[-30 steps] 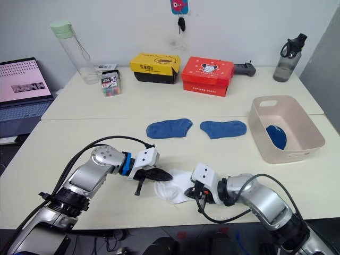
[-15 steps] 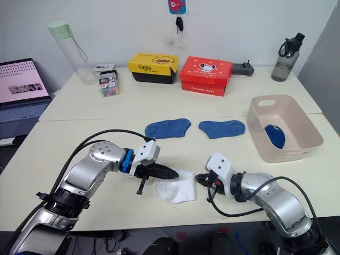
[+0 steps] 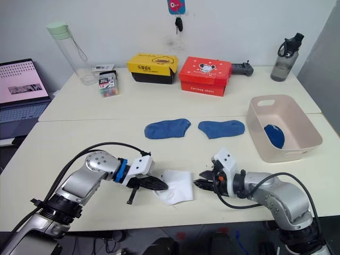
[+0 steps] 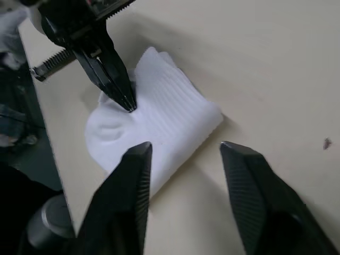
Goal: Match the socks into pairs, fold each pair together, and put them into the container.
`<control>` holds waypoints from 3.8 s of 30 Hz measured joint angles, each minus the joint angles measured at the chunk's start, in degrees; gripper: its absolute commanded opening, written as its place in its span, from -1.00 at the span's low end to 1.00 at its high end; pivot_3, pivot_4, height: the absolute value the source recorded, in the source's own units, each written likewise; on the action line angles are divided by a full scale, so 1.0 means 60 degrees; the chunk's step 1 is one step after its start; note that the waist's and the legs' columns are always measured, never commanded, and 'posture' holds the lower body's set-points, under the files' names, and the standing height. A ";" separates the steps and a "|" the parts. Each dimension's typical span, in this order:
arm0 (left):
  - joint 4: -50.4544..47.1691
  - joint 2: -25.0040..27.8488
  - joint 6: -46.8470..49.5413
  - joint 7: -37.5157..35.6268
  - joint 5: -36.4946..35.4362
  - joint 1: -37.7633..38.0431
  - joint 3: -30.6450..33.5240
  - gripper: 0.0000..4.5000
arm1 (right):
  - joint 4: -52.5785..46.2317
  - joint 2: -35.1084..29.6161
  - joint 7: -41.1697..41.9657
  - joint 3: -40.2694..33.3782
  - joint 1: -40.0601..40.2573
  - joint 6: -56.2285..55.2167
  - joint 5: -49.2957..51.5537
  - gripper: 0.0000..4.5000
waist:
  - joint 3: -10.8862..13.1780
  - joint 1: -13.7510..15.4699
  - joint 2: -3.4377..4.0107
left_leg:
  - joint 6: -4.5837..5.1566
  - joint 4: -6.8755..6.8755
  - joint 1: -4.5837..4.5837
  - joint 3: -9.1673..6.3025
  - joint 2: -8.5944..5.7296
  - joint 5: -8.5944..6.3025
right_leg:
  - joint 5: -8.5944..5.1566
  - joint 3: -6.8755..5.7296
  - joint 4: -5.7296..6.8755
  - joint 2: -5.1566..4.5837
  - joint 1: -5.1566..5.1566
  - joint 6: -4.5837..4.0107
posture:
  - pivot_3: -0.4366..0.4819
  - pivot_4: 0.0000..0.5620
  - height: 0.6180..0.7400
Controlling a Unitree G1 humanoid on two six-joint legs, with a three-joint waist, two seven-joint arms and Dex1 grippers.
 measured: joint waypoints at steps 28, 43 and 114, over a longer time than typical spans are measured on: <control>0.0112 -0.0099 0.0046 0.0168 -0.0045 0.0096 0.0089 -1.00 | 0.2365 0.3572 -0.1619 -0.0374 -0.1240 0.2496 0.0725 -0.05 | -0.0024 -0.0025 0.0012 | 0.0000 -0.0008 0.0022 0.0001 -0.0001 0.0000 | 0.0001 0.0011 0.0015 0.0003 -0.0004 -0.0002 | -0.05 -0.47 0.77; 0.0643 -0.2330 0.2261 0.1853 -0.1149 -0.2262 0.1053 -1.00 | 0.0164 0.2071 -0.2248 -0.2331 -0.1491 0.1840 0.0857 -0.99 | -0.0011 0.0073 0.0009 | 0.0002 0.0125 -0.0123 -0.0031 -0.0019 -0.0002 | 0.0012 -0.0024 0.0047 0.0001 -0.0065 0.0017 | -0.05 -0.47 0.77; -0.0335 -0.0843 0.3372 0.2246 -0.1670 -0.2740 0.2457 1.00 | 0.0611 -0.4268 0.3092 -0.4445 -0.0492 -0.4984 -0.4294 0.45 | 0.0004 -0.0086 0.0028 | 0.0003 0.0117 -0.0088 0.0014 0.0010 -0.0006 | 0.0012 0.0015 0.0069 0.0013 -0.0064 0.0015 | -0.05 -0.47 0.77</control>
